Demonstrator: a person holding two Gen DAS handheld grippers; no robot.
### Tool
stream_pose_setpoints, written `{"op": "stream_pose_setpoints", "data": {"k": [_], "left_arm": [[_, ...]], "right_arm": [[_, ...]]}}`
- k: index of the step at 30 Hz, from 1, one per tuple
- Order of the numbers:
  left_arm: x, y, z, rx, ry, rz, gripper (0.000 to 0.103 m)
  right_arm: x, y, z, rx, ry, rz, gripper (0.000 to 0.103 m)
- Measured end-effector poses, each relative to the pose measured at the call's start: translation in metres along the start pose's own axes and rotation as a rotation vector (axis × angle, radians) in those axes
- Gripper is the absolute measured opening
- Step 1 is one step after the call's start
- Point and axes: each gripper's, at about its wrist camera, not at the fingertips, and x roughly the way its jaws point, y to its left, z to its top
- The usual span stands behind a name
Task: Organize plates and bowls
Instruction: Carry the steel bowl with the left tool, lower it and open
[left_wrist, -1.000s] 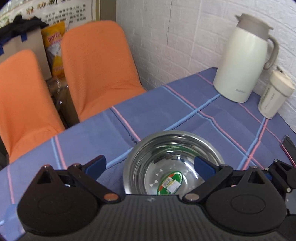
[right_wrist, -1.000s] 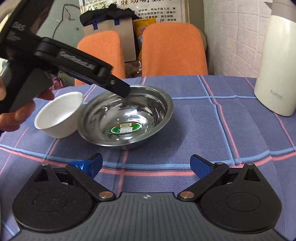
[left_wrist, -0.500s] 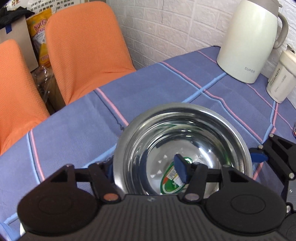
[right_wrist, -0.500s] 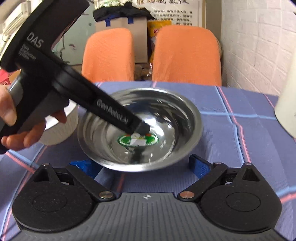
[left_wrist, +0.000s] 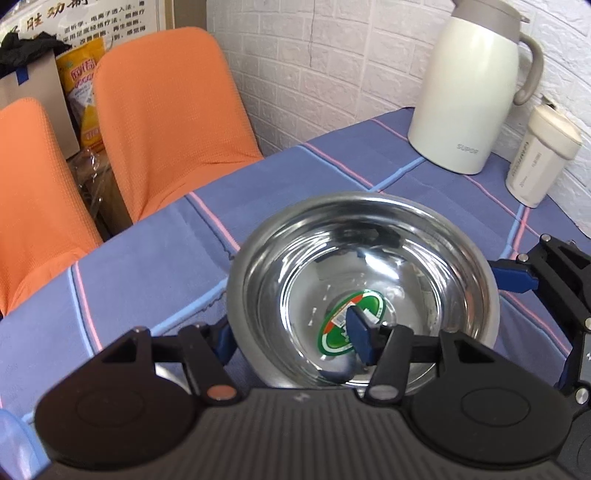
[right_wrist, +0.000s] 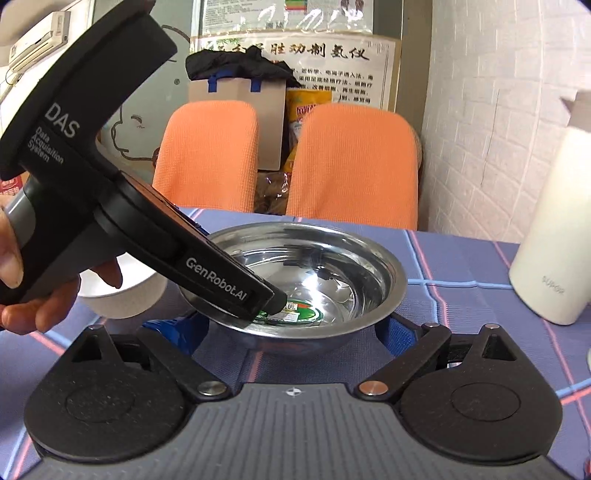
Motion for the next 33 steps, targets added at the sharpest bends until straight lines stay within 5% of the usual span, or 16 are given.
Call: {"op": "stream_pose_setpoints", "data": {"k": [11,22,33], "left_arm": [[-0.099,-0.030,-0.064,-0.014,-0.108,0.025,0.057],[-0.186,-0.036,-0.158,-0.086,-0.147,0.090,0.058],[-0.173,-0.060,-0.189,-0.035,-0.065,0.071,0.058]], "right_arm": [[-0.087,0.047,-0.015,-0.042,-0.125,0.030,0.084],[-0.151,0.118,-0.036,-0.067,-0.154,0.131,0.085],[-0.158,0.125,-0.073,0.015,-0.059,0.098,0.087]]}}
